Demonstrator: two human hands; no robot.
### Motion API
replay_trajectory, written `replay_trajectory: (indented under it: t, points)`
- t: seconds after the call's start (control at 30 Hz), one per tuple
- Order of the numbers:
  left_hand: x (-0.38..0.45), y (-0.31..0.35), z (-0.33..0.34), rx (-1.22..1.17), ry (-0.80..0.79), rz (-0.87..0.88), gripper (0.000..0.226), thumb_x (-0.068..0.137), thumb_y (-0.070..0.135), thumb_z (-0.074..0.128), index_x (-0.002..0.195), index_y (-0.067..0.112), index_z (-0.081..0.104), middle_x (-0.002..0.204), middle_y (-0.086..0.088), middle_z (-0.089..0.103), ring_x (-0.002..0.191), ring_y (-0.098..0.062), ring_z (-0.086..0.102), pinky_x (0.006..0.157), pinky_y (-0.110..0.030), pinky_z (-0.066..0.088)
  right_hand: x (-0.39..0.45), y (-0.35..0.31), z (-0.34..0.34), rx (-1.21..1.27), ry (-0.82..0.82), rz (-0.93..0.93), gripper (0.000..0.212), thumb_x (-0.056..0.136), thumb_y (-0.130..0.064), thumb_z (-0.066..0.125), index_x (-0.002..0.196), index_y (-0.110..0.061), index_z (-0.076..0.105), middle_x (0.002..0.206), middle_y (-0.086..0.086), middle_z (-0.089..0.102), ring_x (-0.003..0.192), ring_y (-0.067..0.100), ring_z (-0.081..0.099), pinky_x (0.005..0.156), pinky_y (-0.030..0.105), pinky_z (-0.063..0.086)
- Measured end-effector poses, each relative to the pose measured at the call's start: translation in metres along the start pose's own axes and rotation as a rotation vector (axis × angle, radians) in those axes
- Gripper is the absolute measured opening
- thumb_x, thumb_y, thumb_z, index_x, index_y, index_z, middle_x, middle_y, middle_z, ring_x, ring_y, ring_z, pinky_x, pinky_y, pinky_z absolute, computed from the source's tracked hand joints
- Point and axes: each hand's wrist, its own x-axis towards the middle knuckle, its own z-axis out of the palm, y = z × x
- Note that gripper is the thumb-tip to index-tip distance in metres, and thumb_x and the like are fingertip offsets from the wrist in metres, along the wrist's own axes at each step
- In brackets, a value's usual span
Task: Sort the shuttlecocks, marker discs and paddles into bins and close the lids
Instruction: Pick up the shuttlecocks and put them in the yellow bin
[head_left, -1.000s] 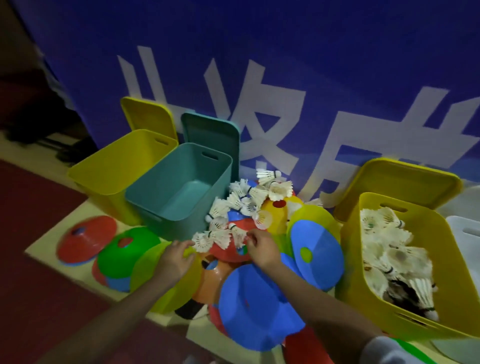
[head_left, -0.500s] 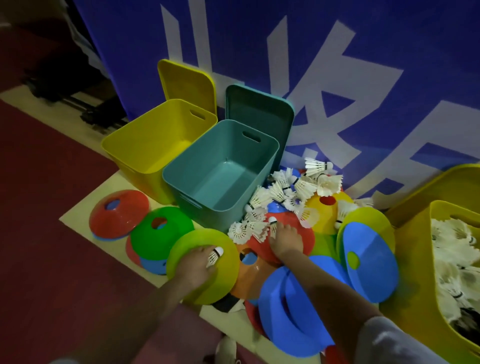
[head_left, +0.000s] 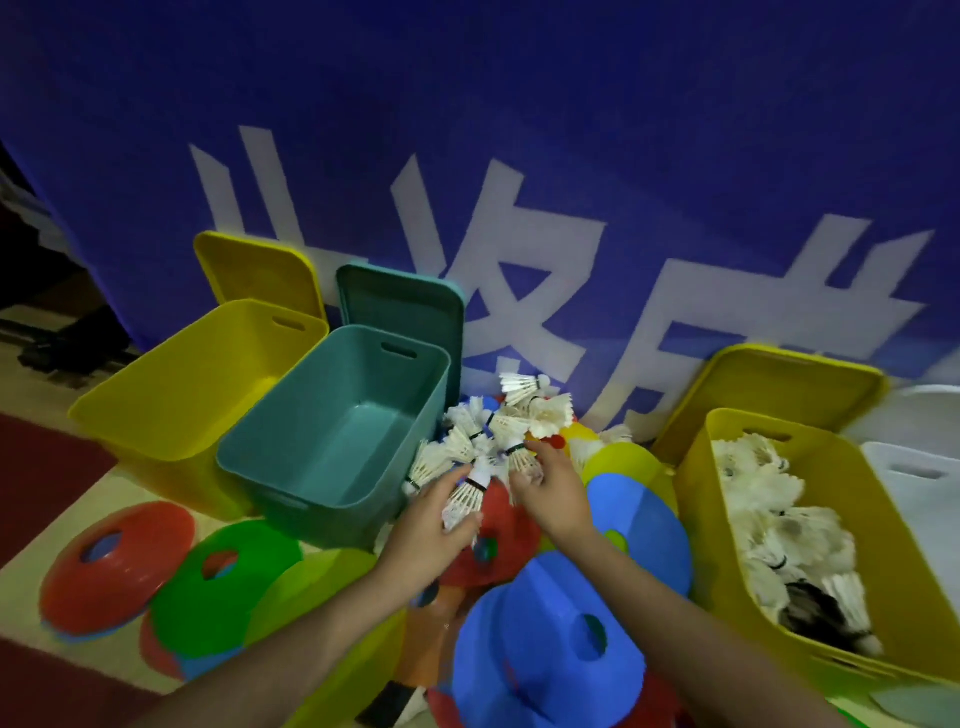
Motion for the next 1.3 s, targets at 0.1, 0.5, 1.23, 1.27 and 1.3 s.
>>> replay_trajectory:
  t: [0.1,0.5,1.23,1.27,1.3]
  points:
    - [0.034,0.05,0.028,-0.052,0.006,0.074,0.055,0.088,0.028,0.064,0.138,0.028,0.042,0.136,0.014,0.048,0.127,-0.004,0.043,0.104,-0.025,0.036,0.003,0.014,-0.052,0.132,0.152,0.024,0.056,0.073,-0.048,0.055,0.122,-0.022,0.059,0.114,0.001,0.062,0.103,0.017,0.059,0.085,0.033,0.049]
    - [0.087,0.178,0.197,-0.112,-0.18,0.136,0.049,0.087,0.035,0.062,0.134,0.03,0.049,0.122,0.001,0.056,0.114,-0.015,0.052,0.095,-0.033,0.044,-0.038,0.164,-0.235,0.095,0.438,0.334,0.041,0.096,-0.02,0.048,0.134,-0.006,0.047,0.121,0.015,0.058,0.107,0.03,0.057,0.077,0.032,0.039]
    - [0.124,0.215,0.314,-0.005,-0.183,0.047,0.041,0.092,0.036,0.058,0.131,0.028,0.051,0.133,0.006,0.051,0.125,-0.011,0.045,0.093,-0.024,0.038,0.003,0.286,-0.301,-0.294,0.237,0.02,0.034,0.089,-0.018,0.051,0.122,-0.014,0.061,0.116,0.009,0.059,0.113,0.027,0.051,0.092,0.037,0.043]
    - [0.125,0.219,0.319,0.004,-0.214,0.079,0.04,0.092,0.036,0.059,0.131,0.028,0.052,0.134,0.008,0.051,0.125,-0.009,0.045,0.096,-0.024,0.039,0.0,0.291,-0.305,-0.332,0.28,-0.01,0.037,0.087,-0.017,0.052,0.123,-0.013,0.06,0.117,0.009,0.058,0.115,0.028,0.049,0.094,0.038,0.042]
    - [0.124,0.223,0.324,0.011,-0.249,0.103,0.04,0.092,0.036,0.059,0.13,0.028,0.053,0.134,0.01,0.051,0.125,-0.007,0.045,0.098,-0.024,0.04,-0.004,0.295,-0.31,-0.34,0.301,-0.001,0.04,0.086,-0.015,0.054,0.126,-0.013,0.058,0.122,0.01,0.057,0.118,0.029,0.048,0.097,0.039,0.041]
